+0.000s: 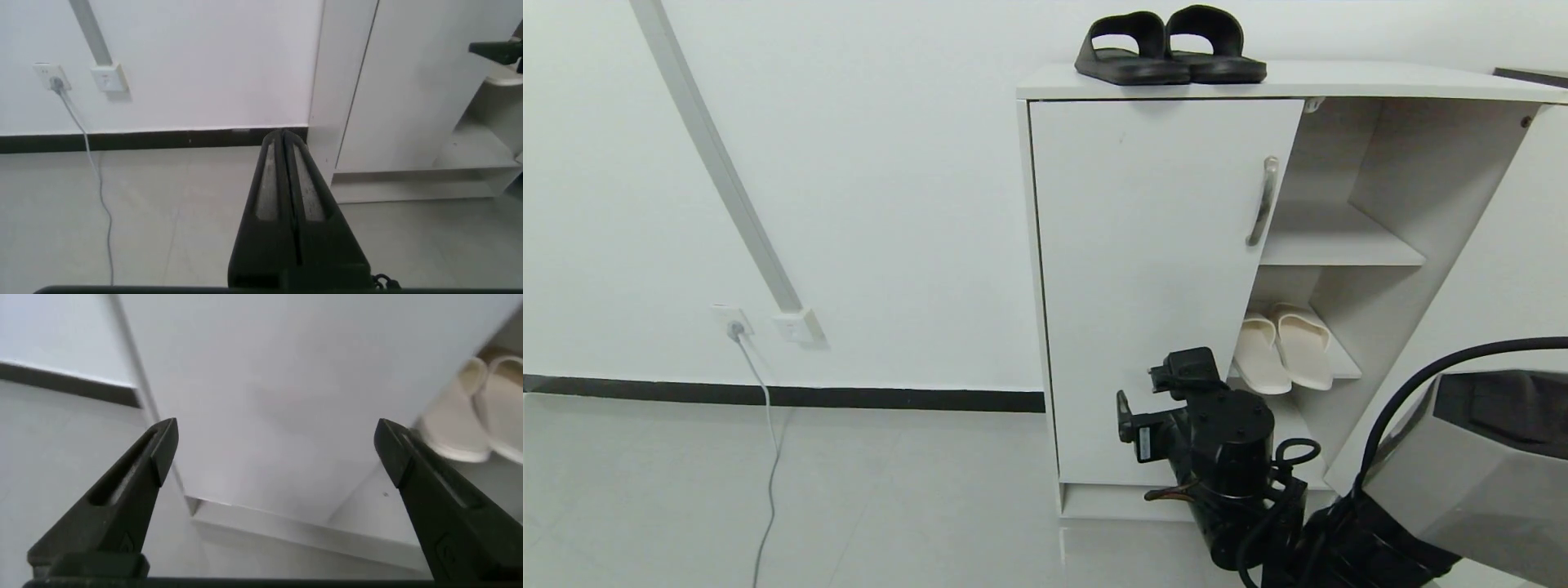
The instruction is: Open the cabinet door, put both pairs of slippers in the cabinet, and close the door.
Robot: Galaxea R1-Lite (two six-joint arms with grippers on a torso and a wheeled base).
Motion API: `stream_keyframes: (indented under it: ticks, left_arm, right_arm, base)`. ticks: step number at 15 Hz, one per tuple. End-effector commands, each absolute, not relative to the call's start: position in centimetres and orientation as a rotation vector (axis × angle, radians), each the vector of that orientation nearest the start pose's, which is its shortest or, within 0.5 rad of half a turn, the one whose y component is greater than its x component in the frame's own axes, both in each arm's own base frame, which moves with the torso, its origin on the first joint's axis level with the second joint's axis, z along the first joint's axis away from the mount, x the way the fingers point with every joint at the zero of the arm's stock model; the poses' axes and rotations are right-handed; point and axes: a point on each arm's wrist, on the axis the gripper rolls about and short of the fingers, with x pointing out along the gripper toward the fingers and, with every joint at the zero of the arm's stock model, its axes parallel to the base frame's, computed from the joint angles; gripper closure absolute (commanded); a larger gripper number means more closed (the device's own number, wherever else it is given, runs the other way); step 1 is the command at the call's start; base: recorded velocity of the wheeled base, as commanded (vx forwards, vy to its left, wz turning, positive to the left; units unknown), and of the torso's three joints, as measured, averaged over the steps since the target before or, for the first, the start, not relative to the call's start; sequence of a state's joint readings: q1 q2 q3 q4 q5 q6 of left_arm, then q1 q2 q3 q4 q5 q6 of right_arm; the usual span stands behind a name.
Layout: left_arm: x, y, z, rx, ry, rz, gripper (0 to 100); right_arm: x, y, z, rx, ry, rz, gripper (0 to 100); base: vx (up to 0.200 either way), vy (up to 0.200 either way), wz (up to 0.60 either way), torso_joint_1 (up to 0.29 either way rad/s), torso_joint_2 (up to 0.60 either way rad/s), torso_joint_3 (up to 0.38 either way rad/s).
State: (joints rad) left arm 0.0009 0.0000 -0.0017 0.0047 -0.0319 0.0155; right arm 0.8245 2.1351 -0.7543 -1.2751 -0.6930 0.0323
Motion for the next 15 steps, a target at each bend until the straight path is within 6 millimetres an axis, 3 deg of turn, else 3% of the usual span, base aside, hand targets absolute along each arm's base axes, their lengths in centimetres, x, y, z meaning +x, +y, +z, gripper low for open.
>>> stream_keyframes:
  ticks: [1,15]
  left_arm:
    - [-2.28,-0.07,7.53,0.015,0.006,-0.032,100]
    - [-2.28,-0.06,7.53,0.011,0.006,-0.028,100]
  right_arm:
    - [25.72,25.73,8.57,-0.042,0.080,0.131,0]
    - [25.63,24.77,8.58,-0.079,0.061,0.123,0]
  base:
    - [0.000,0.000,0.00,0.000,0.00,0.000]
    - [0.000,0.000,0.00,0.000,0.00,0.000]
